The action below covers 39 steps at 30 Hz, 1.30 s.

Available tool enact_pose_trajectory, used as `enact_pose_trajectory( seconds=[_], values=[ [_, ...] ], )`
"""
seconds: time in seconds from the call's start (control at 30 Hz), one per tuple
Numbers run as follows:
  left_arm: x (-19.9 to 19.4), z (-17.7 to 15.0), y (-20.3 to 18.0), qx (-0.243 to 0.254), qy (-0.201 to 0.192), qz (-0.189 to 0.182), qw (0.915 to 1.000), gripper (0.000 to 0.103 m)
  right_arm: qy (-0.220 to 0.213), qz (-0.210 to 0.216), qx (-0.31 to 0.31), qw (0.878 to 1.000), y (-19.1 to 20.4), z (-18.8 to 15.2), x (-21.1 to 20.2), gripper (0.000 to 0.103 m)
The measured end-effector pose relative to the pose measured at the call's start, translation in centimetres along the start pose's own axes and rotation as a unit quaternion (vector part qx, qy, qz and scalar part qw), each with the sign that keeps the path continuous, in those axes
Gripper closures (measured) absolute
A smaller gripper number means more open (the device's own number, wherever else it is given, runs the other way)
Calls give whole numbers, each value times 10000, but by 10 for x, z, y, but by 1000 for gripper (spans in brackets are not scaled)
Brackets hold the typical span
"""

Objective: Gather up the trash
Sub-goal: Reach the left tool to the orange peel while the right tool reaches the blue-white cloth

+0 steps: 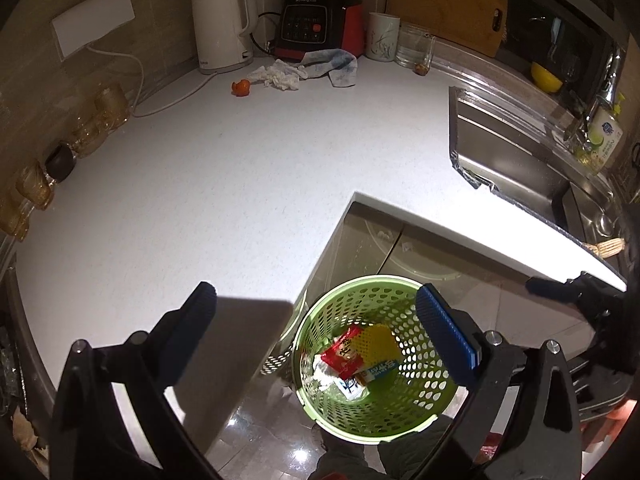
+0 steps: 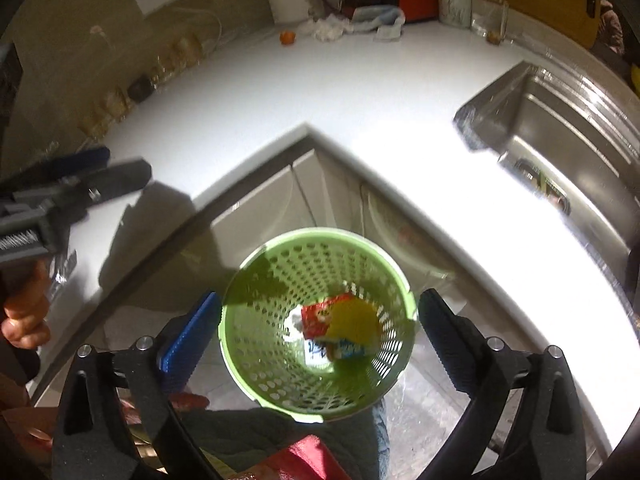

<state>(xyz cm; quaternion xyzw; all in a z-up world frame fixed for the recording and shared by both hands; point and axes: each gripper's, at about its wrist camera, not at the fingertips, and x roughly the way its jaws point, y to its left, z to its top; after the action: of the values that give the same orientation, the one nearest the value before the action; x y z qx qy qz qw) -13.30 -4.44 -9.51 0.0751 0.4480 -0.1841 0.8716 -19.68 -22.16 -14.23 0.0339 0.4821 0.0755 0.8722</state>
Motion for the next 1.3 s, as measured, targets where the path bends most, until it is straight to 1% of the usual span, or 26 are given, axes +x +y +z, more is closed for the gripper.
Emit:
enact_pose_trajectory(
  seconds=[0.13,0.23,0.37,0.5,0.57,0.67,0.77,0.87,1.07,1.2,1.27,1.3],
  values=[
    [6,20,-2,-106,-71,-38,9999,8,-349,35,66,9994,-17,26,-22,3],
    [15,44,-5,-103,-165,19,9998,8,-572,-97,57,9983,-35,48,-32,3],
    [34,82,-12,-64,-294,81,9995,8,-739,-232,117,9969,-66,85,-29,3],
    [65,128,-17,-203,-348,147,9991,8,-833,-306,182,9959,-96,118,-15,3],
    [84,152,-17,-356,-346,150,9987,8,-840,-293,182,9959,-114,138,-4,3],
    [107,177,-10,-602,-384,162,9973,8,-821,-274,40,9962,-129,168,13,3],
    [131,202,3,-826,-430,302,9952,8,-799,-227,-132,9965,-138,202,36,3],
    [159,225,22,-933,-483,556,9929,8,-771,-58,-203,9968,-146,238,62,3],
    [207,250,65,-1018,-435,950,9893,8,-731,204,-303,9967,-153,307,122,3],
    [233,263,92,-1125,-361,1004,9879,12,-664,262,-371,9968,-151,343,161,3],
    [246,268,105,-1186,-300,1024,9872,18,-605,269,-341,9972,-151,358,180,3],
    [252,270,109,-1208,-276,1018,9871,19,-575,267,-292,9976,-151,366,189,3]
  ],
)
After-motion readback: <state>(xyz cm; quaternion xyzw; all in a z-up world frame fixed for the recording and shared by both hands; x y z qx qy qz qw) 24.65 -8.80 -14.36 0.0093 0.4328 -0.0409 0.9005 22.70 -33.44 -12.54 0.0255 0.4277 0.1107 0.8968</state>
